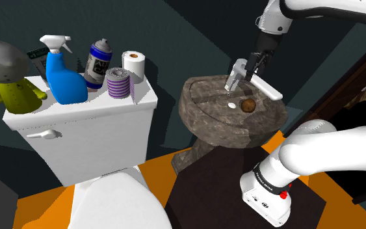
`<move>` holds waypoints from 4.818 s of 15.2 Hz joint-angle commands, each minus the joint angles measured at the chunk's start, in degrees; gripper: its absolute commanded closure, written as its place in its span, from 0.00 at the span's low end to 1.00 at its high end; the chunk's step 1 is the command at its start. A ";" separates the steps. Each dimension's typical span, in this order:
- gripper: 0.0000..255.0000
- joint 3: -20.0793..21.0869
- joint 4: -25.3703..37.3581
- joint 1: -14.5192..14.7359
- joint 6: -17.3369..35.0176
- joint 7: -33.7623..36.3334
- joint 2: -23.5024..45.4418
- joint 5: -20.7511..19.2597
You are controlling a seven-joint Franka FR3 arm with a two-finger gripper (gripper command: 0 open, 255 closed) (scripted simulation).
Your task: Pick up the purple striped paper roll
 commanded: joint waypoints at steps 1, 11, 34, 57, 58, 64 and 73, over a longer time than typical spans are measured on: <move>0.00 0.00 0.00 0.00 0.00 0.00 0.00 0.00; 0.00 8.04 5.37 4.28 9.88 10.12 14.30 6.79; 0.00 20.06 44.07 12.63 17.94 31.54 58.11 3.37; 1.00 20.13 49.11 14.93 21.60 34.17 66.59 1.04; 1.00 20.16 49.64 14.93 20.90 34.14 66.42 1.10; 1.00 20.30 53.25 15.02 16.61 33.99 65.70 1.36; 1.00 20.44 59.25 15.32 10.43 33.91 65.50 1.48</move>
